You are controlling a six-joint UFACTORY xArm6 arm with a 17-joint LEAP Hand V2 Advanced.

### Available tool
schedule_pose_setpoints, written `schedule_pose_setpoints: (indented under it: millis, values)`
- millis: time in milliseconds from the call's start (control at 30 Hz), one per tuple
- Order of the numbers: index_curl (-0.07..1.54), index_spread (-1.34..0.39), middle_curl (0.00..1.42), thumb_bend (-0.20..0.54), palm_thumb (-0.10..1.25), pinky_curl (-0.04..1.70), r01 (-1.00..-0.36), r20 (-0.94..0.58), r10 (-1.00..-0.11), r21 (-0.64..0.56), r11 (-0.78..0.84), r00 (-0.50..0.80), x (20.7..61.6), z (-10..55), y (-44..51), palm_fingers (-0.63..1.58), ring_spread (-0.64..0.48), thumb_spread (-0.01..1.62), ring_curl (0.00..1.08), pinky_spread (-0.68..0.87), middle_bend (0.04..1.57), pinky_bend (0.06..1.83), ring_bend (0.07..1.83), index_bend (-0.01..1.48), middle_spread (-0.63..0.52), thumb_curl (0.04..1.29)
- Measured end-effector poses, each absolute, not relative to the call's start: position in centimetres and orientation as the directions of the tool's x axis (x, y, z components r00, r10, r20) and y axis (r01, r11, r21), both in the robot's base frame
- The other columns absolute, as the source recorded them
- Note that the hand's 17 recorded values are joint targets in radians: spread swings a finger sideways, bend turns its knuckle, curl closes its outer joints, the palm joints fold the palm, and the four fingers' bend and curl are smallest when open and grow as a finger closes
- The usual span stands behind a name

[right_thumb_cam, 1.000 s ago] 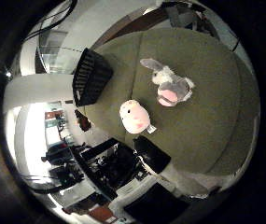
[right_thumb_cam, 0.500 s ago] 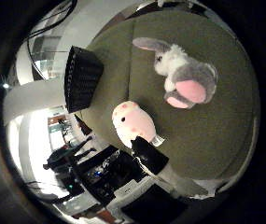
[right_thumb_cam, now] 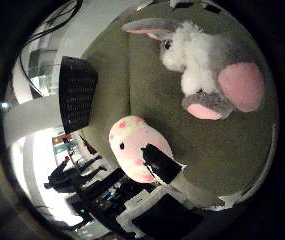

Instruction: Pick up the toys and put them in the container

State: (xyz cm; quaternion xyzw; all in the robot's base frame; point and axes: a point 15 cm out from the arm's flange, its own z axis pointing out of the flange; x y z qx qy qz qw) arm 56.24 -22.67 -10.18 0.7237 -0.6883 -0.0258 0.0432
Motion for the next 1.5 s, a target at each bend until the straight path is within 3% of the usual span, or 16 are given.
schedule_pose_setpoints:
  millis: [433, 733, 833, 1000, 1100, 1233, 1367, 1433, 1500]
  values:
    - [0.34, -0.17, 0.29, -0.025, 0.56, 0.11, -0.993, 0.095, -0.995, 0.114, 0.044, -0.033, 55.6, -12.0, -23.2, 0.11, 0.19, 1.04, 0.26, 0.3, 0.18, 0.45, 0.27, 0.19, 0.16, 0.31]
    - [0.39, -0.18, 0.29, -0.019, 0.65, 0.1, -0.993, 0.095, -0.995, 0.117, 0.028, -0.017, 55.5, -13.2, -22.4, 0.23, 0.19, 1.02, 0.22, 0.31, 0.19, 0.34, 0.18, 0.32, 0.09, 0.33]
    - [0.43, -0.24, 0.3, -0.014, 0.72, 0.08, -0.994, 0.097, -0.995, 0.111, 0.026, -0.015, 55.7, -13.2, -22.4, 0.32, 0.17, 1.0, 0.19, 0.3, 0.2, 0.29, 0.16, 0.46, 0.05, 0.35]
    - [0.5, -0.37, 0.34, -0.01, 0.86, 0.05, -0.994, 0.121, -0.992, 0.105, -0.009, 0.022, 55.9, -13.4, -22.8, 0.49, 0.07, 0.97, 0.15, 0.27, 0.27, 0.19, 0.17, 0.71, -0.09, 0.38]
    - [0.51, -0.43, 0.38, -0.008, 0.94, 0.01, -0.993, 0.136, -0.989, 0.114, -0.041, 0.057, 56.0, -13.4, -22.7, 0.64, -0.06, 0.95, 0.16, 0.23, 0.4, 0.18, 0.21, 0.73, -0.21, 0.4]
    - [0.55, -0.47, 0.41, -0.011, 1.04, -0.02, -0.992, 0.139, -0.988, 0.116, -0.047, 0.063, 56.0, -13.3, -22.6, 0.7, -0.15, 0.91, 0.17, 0.17, 0.45, 0.16, 0.21, 0.83, -0.3, 0.44]
    - [0.53, -0.47, 0.51, -0.02, 1.06, -0.02, -0.992, 0.142, -0.988, 0.112, -0.052, 0.068, 56.3, -13.0, -22.5, 0.95, -0.34, 0.89, 0.25, -0.05, 0.65, 0.21, 0.48, 0.69, -0.39, 0.46]
    - [0.5, -0.47, 0.54, -0.021, 1.06, 0.01, -0.992, 0.142, -0.987, 0.116, -0.059, 0.075, 56.3, -12.7, -22.6, 1.07, -0.4, 0.89, 0.32, -0.22, 0.65, 0.37, 0.63, 0.56, -0.39, 0.47]
    - [0.49, -0.47, 0.59, -0.03, 1.03, 0.09, -0.991, 0.143, -0.987, 0.118, -0.061, 0.078, 56.2, -12.6, -22.6, 1.18, -0.4, 0.88, 0.4, -0.38, 0.68, 0.66, 0.79, 0.41, -0.39, 0.48]
